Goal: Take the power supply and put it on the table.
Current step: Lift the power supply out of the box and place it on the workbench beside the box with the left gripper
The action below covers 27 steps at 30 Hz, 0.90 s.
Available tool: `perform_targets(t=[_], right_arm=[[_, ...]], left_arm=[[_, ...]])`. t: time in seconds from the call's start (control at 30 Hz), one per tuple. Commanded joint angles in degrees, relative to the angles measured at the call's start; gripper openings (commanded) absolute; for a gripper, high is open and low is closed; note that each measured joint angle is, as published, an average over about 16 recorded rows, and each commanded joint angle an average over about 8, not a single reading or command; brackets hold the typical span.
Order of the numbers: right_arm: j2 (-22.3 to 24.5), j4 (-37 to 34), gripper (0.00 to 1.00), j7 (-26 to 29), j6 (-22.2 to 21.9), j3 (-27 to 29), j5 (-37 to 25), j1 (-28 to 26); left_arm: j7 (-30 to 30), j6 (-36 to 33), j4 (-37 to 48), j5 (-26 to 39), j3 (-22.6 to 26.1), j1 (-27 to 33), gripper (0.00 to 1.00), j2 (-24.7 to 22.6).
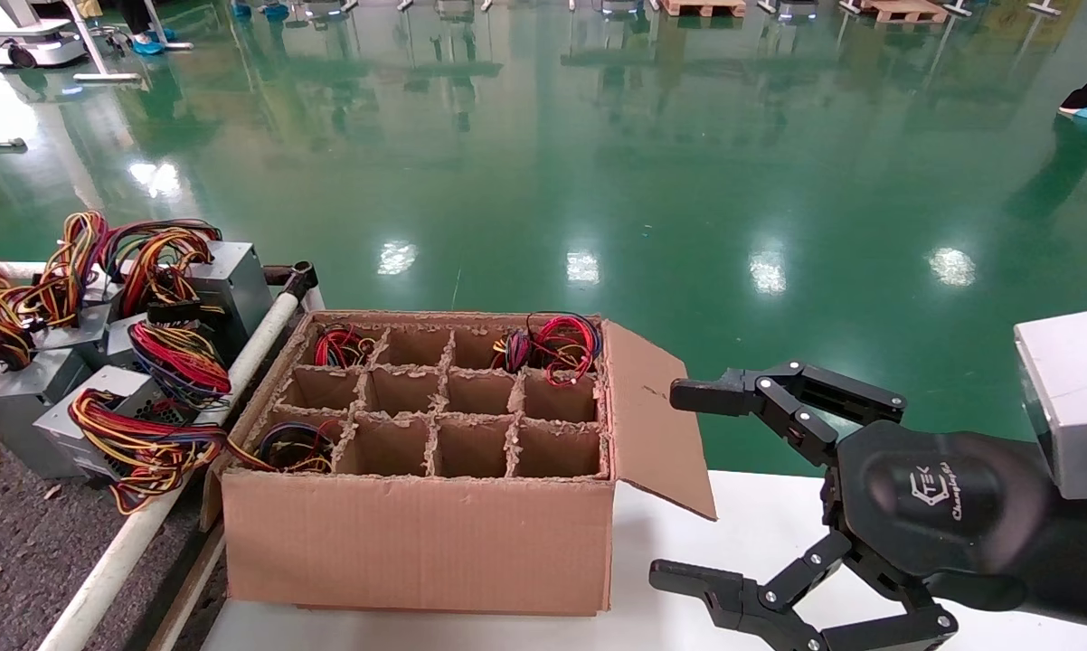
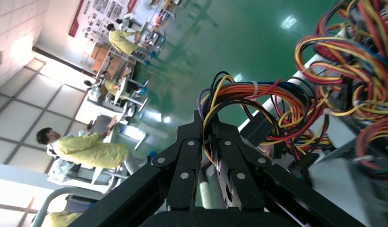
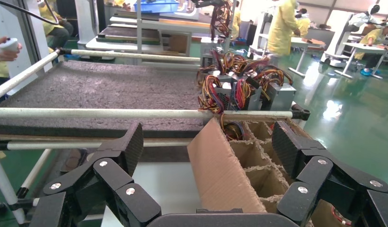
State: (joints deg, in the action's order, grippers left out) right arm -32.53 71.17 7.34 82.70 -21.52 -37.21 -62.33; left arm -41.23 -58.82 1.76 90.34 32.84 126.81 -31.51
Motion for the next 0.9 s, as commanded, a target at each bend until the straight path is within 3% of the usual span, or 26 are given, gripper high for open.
perform_targets(t=[0.03, 0.9], right_arm=[[0.0, 0.0, 1.00, 0.0, 0.0, 0.0, 0.0, 0.0], [0.0, 0.0, 1.00, 0.0, 0.0, 0.0, 0.0, 0.0]], left_arm=[[0.4, -0.6, 0.1, 0.0, 0.0, -0.2, 0.00, 0.1], [2.9, -4.8, 1.0, -1.2, -1.0, -5.3, 0.00, -0.7]])
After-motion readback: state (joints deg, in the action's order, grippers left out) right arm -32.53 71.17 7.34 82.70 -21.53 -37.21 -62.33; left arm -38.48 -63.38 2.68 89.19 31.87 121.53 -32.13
